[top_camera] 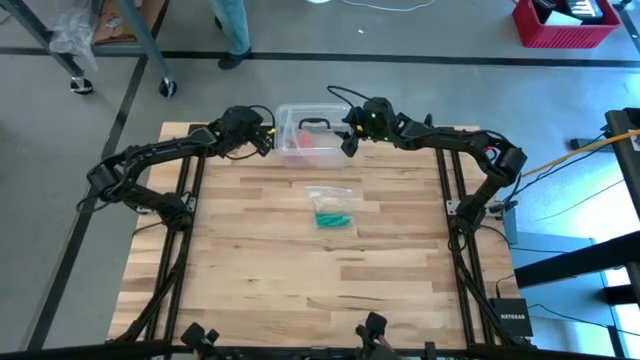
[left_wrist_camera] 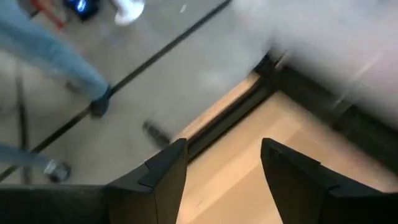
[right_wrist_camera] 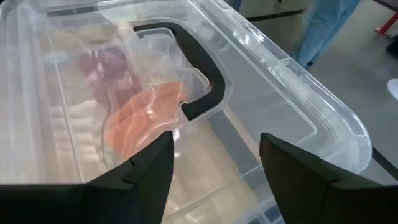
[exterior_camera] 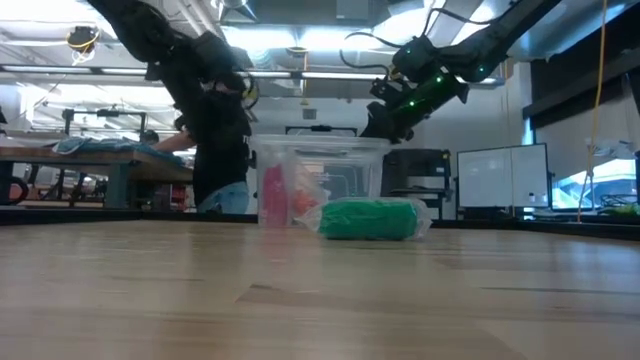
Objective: Roll bandage
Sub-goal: Open the transparent bin
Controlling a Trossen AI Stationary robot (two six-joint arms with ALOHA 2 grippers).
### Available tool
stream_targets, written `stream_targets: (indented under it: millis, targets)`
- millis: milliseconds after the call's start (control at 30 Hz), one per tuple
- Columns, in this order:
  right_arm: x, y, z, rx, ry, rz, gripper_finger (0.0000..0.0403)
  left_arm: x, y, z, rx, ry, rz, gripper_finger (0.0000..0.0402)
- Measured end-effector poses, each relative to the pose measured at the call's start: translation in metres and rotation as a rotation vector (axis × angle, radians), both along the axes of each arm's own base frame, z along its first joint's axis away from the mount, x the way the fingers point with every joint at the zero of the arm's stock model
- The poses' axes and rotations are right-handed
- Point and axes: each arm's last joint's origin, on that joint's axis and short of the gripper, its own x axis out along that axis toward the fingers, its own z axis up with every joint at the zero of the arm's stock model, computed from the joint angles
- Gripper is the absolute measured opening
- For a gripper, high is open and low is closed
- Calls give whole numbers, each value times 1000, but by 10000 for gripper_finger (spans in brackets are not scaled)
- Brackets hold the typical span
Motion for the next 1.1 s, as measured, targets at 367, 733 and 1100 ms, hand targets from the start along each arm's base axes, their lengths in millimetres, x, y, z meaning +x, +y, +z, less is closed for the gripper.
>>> stream_targets:
  millis: [367, 733, 1100]
  targets:
    - [-17, 15, 67, -18, -201, 46, 238, -11, -17, 42, 91, -169, -98, 172]
    - [-92, -14, 43, 275, -182, -91, 264, -16, 3, 20, -171, -298, -228, 190]
    - [-86, -29, -10, 569, -400, -59, 280, -22, 17, 20, -292, -510, -201, 217]
